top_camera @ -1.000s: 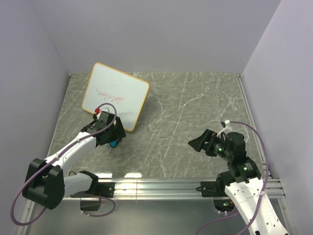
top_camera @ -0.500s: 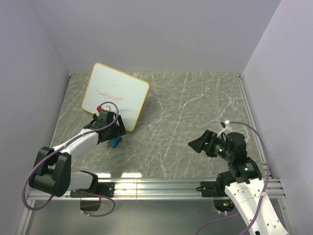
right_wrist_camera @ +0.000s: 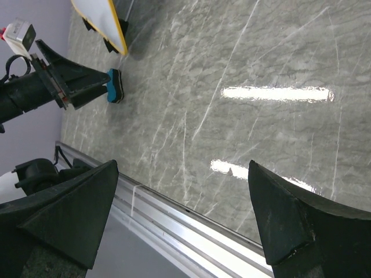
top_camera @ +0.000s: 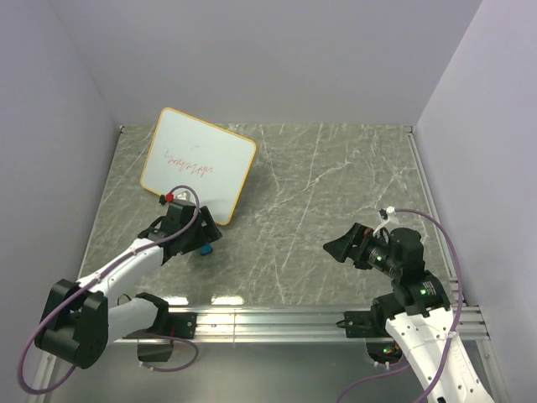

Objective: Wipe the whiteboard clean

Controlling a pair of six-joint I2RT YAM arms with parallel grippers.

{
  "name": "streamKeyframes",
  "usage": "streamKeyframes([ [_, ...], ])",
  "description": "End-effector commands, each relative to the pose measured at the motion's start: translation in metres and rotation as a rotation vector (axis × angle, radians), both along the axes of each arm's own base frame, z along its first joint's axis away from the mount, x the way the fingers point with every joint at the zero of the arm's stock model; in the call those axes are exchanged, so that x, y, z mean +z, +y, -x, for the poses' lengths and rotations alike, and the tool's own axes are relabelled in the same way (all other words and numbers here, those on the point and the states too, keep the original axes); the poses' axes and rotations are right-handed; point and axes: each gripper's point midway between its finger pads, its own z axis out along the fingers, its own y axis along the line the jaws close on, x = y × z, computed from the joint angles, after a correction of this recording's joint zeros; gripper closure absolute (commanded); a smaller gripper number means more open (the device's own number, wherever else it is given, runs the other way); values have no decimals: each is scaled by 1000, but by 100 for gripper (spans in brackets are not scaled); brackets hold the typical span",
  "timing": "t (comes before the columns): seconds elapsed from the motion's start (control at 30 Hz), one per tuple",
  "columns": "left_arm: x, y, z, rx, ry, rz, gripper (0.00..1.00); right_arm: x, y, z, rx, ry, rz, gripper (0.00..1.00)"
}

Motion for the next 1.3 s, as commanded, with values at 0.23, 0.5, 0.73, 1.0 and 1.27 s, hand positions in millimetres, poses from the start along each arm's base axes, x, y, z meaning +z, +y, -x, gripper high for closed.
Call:
streamKeyframes([
  [0.23,-29,33,5,169,123,-177,17,20,5,-6,42,-68,0,0],
  [0.5,-41,22,5,152,151,-193,43,19,6,-6,47,-65,0,0],
  [0.73,-32,18,16,152,163,-230,56,18,6,-10,39,-62,-1,0],
  [1.0,-39,5,28,113,220,-200,100,62,27,-48,64,-138,-108,0],
  [1.27,23,-29,-10,33,84,-89,100,112,65,-113,185,-201,-155,3],
])
